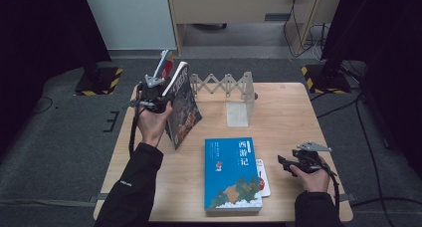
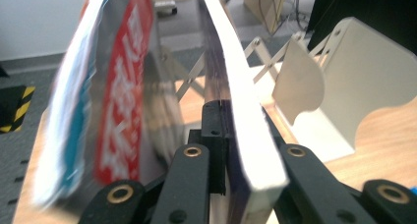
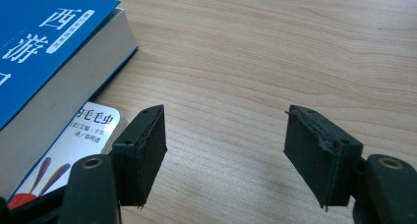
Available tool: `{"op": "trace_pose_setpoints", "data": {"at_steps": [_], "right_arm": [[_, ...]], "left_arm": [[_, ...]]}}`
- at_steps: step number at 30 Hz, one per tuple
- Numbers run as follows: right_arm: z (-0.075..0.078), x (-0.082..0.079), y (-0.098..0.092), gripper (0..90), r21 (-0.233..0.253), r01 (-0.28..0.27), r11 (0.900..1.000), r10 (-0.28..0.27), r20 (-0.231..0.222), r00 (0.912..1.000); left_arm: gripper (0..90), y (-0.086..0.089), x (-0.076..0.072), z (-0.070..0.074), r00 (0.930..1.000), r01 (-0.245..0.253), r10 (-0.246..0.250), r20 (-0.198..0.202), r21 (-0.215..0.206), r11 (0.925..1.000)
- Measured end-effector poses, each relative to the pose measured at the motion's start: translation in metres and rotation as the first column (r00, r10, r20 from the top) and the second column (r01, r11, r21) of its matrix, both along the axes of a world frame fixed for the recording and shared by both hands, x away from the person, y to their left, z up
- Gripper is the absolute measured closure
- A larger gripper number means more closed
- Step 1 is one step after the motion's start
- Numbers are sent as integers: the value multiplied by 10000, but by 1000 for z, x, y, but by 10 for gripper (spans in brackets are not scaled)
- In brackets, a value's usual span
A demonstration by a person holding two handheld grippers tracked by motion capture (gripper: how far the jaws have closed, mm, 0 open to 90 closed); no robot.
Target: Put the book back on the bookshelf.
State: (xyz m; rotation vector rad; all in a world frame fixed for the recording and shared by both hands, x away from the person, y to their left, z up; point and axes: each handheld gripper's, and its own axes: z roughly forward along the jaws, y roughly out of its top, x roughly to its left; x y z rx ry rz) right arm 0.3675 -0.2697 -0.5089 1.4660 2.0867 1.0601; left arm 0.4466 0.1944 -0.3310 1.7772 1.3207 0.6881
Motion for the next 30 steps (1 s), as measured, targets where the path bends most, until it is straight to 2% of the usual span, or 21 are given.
{"op": "trace_pose_setpoints", "data": {"at_steps": [3,7,12,15,16,18,20,24,28,30], "right_arm": [[0,0,0,318,-44,-48,10000,48,-32,10000],[-1,0,0,315,-26,-40,10000,40,-50,10000],[-1,0,1,310,44,-44,10000,45,-108,9999],[-1,0,1,308,84,-54,10000,55,-135,9999],[-1,0,1,307,71,-61,10000,62,-115,9999],[-1,0,1,307,81,-72,9999,73,-130,9999],[-1,0,1,307,79,-67,9999,68,-133,9999],[-1,0,1,307,57,-79,10000,79,-138,9999],[-1,1,0,307,36,-97,9999,97,-130,9999],[-1,1,0,307,0,-130,9999,130,-127,9998]], "left_arm": [[796,5,-2,-2,9997,88,-97,-230,-406,9991],[781,3,-1,-5,9990,208,-217,-392,-222,9995],[759,-2,5,-5,9961,333,-347,-809,-191,9993],[773,-4,6,-5,9950,336,-360,-937,-270,9991],[785,-4,6,-4,9948,285,-325,-967,-427,9987],[812,-4,5,-2,9968,271,-308,-736,-503,9984],[816,-5,2,2,9996,125,-132,-248,-286,9995],[817,-4,0,7,9990,-257,259,358,-41,9997],[818,-2,4,7,9960,-643,640,620,32,9979],[818,-1,8,6,9939,-822,826,736,-92,9966]]}}
